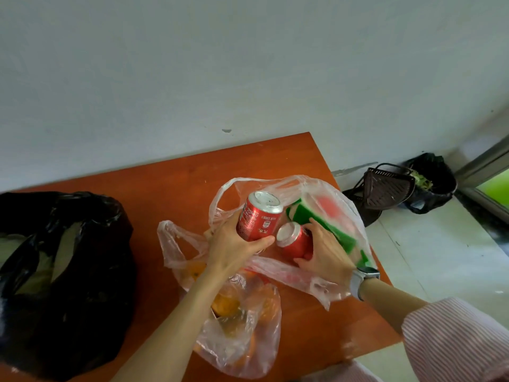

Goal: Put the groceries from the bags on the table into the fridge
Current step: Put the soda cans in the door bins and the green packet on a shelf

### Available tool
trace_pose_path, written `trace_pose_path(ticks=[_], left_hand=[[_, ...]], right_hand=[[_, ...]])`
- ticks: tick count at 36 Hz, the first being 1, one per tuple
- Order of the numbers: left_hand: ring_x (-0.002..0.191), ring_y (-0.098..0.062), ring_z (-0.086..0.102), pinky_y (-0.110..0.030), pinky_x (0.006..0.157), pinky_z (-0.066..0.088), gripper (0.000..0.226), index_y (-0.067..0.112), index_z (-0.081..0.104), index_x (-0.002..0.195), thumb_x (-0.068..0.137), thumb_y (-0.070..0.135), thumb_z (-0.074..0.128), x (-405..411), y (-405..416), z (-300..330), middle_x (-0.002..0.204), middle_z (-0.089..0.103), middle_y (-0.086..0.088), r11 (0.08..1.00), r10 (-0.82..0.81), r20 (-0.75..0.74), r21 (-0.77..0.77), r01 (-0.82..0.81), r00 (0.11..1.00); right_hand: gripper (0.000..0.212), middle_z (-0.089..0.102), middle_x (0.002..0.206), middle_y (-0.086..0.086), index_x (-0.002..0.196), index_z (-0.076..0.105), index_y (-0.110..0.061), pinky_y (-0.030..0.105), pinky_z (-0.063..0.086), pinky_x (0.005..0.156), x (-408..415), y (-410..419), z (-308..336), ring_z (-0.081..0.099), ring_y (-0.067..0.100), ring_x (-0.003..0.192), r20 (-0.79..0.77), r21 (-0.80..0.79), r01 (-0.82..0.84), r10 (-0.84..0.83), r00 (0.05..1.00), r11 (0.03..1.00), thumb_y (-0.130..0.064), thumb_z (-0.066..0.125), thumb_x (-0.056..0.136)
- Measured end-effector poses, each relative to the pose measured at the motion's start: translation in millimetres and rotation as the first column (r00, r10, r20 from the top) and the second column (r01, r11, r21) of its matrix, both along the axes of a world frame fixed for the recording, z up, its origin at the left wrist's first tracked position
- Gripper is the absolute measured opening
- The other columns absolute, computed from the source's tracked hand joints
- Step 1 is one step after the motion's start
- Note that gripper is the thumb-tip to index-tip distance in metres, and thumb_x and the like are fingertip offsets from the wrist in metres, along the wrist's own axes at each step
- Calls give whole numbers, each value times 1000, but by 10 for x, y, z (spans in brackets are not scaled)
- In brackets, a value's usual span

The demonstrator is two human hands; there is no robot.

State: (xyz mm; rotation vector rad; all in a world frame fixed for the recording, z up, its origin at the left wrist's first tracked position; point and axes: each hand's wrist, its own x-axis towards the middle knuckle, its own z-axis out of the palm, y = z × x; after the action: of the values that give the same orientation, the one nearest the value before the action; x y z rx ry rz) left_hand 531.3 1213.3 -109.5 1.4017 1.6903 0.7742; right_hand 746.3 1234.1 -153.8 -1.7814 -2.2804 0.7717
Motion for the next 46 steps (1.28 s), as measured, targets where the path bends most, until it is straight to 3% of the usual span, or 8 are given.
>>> trace_pose_path(ticks=[9,12,15,19,27,31,39,46], left_hand=[[92,-4,59,-22,76,51,60,38,38,118,71,39,75,23,-5,266,106,56,15,993,115,318,-68,-98,941],[104,-10,57,-25,77,52,72,44,27,124,71,39,75,3,-9,355,122,49,9,990,143,391,-60,-130,909],[102,-8,56,-14,67,45,74,50,29,123,68,43,77,-14,-39,445,125,45,11,998,53,276,4,-56,960],[107,-8,49,-13,71,44,85,41,30,136,65,50,76,27,-113,539,131,44,10,994,-87,22,65,85,996],[105,-14,54,-37,91,51,86,41,29,131,61,59,75,394,-413,832,120,49,9,961,-232,-133,125,248,964],[97,-10,52,-22,76,48,80,33,29,125,65,43,80,667,-674,956,113,45,10,945,-282,-56,154,287,958],[81,-3,58,-22,65,53,65,37,38,115,65,37,80,1410,-1663,1019,99,54,10,855,-507,52,153,495,860],[82,1,54,-6,57,44,77,33,37,120,61,26,85,2371,-2920,788,106,51,6,708,-701,37,154,689,712]], right_hand=[[52,55,111,0,127,36,-20,17,53,64,-236,75,660,61,7,88,-652,-290,234,-370,662,928,-20,65,84],[28,64,97,5,112,51,-21,42,55,76,-242,28,832,66,20,80,-749,-430,306,-525,405,849,-22,61,86],[46,67,96,10,115,50,-26,48,53,79,-178,-86,864,66,30,82,-700,-691,192,-711,63,697,-32,67,73],[74,67,101,16,124,46,-18,40,58,69,-25,-347,878,67,30,86,-593,-798,-29,-794,-133,601,-33,80,59],[109,57,104,20,125,41,-9,41,57,64,435,-994,998,62,32,90,-542,-830,-47,-823,-172,556,-32,91,31],[75,56,110,22,127,38,-7,38,58,61,659,-1422,1122,62,34,92,-566,-825,121,-804,-184,553,-36,69,65],[53,57,115,20,126,43,-15,35,54,61,1299,-2746,1192,64,34,90,-683,-631,515,-730,-16,580,-36,61,80],[44,56,111,10,115,50,-14,21,51,46,1965,-4610,952,60,16,77,-583,-358,881,-811,48,310,-23,72,78]])
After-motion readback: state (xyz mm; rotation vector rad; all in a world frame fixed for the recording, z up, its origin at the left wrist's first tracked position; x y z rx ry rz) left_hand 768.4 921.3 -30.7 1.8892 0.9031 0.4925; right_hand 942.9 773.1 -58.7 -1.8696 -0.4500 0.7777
